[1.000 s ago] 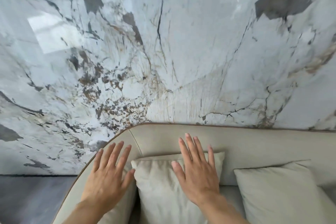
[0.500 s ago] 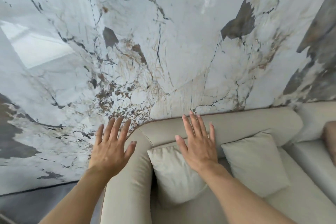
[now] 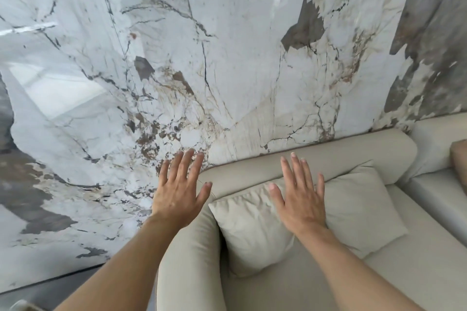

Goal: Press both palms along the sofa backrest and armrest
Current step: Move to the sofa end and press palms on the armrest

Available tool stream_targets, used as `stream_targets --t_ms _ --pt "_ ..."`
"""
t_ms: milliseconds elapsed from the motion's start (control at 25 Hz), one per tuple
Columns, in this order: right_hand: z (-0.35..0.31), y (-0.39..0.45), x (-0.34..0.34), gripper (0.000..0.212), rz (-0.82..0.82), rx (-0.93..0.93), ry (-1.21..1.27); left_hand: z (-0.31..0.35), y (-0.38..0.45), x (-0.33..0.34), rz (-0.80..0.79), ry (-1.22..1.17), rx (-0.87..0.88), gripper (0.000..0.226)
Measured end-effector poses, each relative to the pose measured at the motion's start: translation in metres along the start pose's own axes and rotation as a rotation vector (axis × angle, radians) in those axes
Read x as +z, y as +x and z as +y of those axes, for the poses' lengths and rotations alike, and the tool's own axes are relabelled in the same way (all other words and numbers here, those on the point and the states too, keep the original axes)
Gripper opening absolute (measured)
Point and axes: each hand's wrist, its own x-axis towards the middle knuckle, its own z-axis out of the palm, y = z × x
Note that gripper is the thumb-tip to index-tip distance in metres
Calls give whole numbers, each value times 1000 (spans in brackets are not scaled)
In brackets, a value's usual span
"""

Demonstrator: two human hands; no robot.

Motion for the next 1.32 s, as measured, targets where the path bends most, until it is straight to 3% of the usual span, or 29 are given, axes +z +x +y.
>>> stream_targets --t_ms 280,680,1040,1320 --pt "-2 4 7 70 4 143 -53 -13 30 25 -41 -40 104 70" --pt "-72 -18 30 64 -22 567 -243 -61 95 87 -86 -206 520 66" --pt "-126 -103 -14 63 138 837 -334 -32 71 51 -77 -344 817 64" --pt "-194 -173 -17 70 168 949 -297 -85 23 15 -49 -255 925 65"
